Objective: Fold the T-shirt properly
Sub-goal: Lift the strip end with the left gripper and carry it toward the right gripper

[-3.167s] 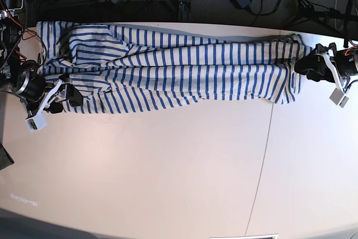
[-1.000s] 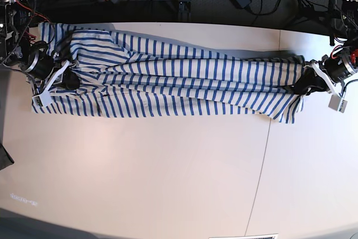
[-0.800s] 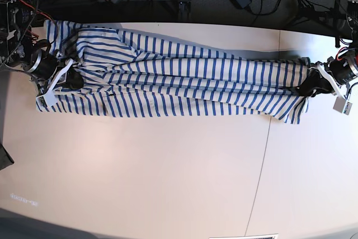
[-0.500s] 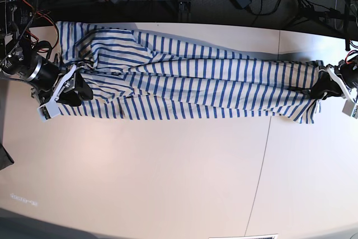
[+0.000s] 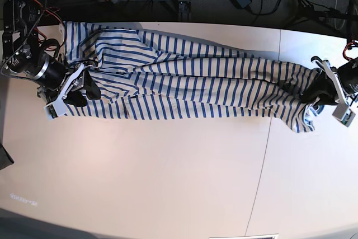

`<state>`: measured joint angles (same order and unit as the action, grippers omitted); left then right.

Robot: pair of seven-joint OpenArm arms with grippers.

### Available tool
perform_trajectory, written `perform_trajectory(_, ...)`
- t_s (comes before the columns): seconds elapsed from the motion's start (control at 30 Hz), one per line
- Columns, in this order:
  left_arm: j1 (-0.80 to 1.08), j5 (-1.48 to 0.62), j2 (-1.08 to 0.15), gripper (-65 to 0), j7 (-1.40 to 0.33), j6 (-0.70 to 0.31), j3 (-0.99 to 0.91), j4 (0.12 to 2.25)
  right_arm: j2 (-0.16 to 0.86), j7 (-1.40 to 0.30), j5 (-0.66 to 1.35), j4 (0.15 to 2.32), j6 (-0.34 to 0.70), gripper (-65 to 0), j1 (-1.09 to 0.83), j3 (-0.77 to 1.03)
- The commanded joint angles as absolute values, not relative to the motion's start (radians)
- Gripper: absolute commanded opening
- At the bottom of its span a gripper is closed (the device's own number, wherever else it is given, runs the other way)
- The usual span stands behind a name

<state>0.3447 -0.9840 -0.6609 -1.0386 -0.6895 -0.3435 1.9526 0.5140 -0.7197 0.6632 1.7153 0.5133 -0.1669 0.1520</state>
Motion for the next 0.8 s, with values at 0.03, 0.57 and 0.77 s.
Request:
perform_trajectory(0.03,0.37,-0.989,-0.662,-65.0,-0.987,-0.698,-0.352,2.07,0.529,-0.7,0.669,1.73,0.572,-36.6,-0.156,0.164)
perform_trajectory(0.57,0.244,-0.589,-0.429,-65.0,-0.828,-0.61,0.165,2.185,0.529,-0.746,0.65,1.73,0.573,-36.6,-0.159,0.165)
perform_trajectory(0.77,0.12,-0.322,-0.429,-65.0,-0.731,-0.609,0.444,2.138,0.529,-0.733,0.651,1.73,0.573,-36.6,-0.158,0.164)
